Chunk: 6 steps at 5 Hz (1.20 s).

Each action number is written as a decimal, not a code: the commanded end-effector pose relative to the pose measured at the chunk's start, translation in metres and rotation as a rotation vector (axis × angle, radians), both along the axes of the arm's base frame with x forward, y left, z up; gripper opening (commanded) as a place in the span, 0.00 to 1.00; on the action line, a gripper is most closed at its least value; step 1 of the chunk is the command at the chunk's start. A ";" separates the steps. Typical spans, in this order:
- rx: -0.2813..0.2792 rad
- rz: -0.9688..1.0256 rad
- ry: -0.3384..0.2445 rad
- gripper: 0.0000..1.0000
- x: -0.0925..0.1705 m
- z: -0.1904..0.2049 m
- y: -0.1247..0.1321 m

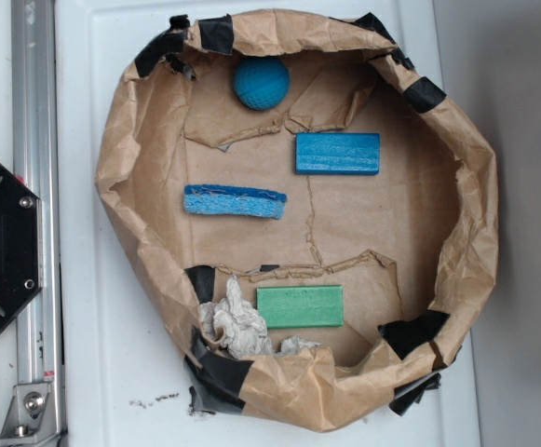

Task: Grab the blue sponge.

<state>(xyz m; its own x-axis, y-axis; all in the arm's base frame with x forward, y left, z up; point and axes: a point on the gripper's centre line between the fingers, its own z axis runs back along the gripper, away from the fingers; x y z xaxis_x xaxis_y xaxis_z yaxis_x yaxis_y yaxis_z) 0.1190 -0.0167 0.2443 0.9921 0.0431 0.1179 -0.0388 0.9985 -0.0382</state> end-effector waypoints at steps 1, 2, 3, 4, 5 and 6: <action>0.000 0.000 0.000 1.00 0.000 0.000 0.000; 0.060 0.007 0.093 1.00 0.050 -0.048 0.003; 0.084 -0.058 0.112 1.00 0.099 -0.080 0.005; 0.164 -0.113 0.140 1.00 0.133 -0.123 0.008; 0.115 -0.196 0.165 1.00 0.135 -0.157 0.022; 0.051 -0.223 0.143 1.00 0.119 -0.167 0.041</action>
